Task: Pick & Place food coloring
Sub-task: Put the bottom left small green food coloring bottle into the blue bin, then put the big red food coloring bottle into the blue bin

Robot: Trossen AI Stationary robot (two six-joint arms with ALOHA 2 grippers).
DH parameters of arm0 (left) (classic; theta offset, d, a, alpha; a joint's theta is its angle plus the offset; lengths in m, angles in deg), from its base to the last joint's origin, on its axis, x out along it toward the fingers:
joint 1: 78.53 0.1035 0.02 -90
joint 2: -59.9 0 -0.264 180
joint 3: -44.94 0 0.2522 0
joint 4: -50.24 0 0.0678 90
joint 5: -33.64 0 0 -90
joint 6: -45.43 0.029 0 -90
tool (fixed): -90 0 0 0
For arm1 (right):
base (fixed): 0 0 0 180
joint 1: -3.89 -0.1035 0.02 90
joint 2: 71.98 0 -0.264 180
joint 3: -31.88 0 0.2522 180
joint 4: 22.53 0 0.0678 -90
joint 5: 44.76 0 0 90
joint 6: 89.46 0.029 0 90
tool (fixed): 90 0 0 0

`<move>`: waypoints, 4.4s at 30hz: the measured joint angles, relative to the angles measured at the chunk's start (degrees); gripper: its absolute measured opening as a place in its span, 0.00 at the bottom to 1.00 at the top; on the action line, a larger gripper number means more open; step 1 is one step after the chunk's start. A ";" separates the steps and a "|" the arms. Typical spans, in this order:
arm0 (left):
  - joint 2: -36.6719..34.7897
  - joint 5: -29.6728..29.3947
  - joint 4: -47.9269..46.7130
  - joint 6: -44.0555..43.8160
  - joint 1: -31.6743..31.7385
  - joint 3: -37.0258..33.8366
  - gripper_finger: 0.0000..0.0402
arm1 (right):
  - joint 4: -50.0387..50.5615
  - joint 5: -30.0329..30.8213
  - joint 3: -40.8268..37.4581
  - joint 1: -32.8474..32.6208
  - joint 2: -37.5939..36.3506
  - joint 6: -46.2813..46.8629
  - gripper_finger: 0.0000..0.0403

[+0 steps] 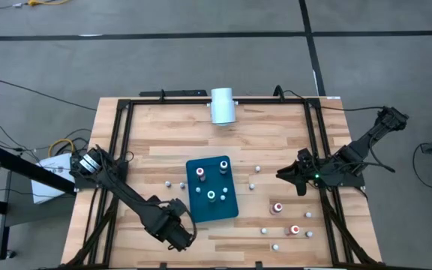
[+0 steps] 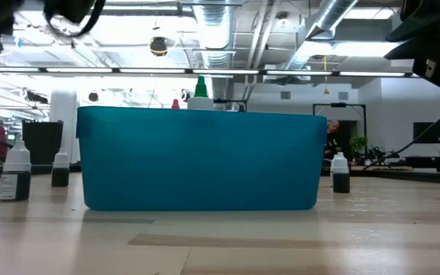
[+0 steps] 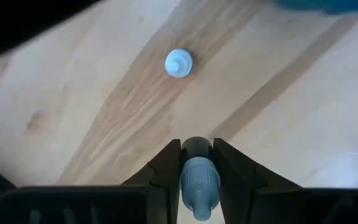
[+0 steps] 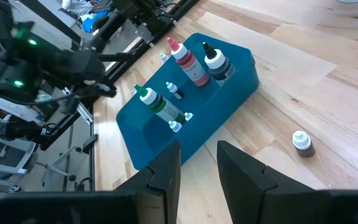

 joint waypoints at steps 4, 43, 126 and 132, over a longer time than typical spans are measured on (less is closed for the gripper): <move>-0.05 -2.09 -4.82 1.41 0.39 6.18 0.17 | 0.02 0.00 0.00 0.00 0.01 -0.06 0.23; 4.82 -7.31 5.91 20.68 12.35 17.05 0.18 | 0.09 0.00 0.00 -0.02 -0.01 -0.02 0.23; 17.14 -5.42 4.08 23.46 11.52 16.96 0.38 | -0.02 -1.51 0.02 -0.02 -0.01 0.04 0.23; 17.11 -6.35 4.11 23.26 11.58 16.96 0.41 | -0.02 -1.51 0.02 -0.02 0.01 0.02 0.23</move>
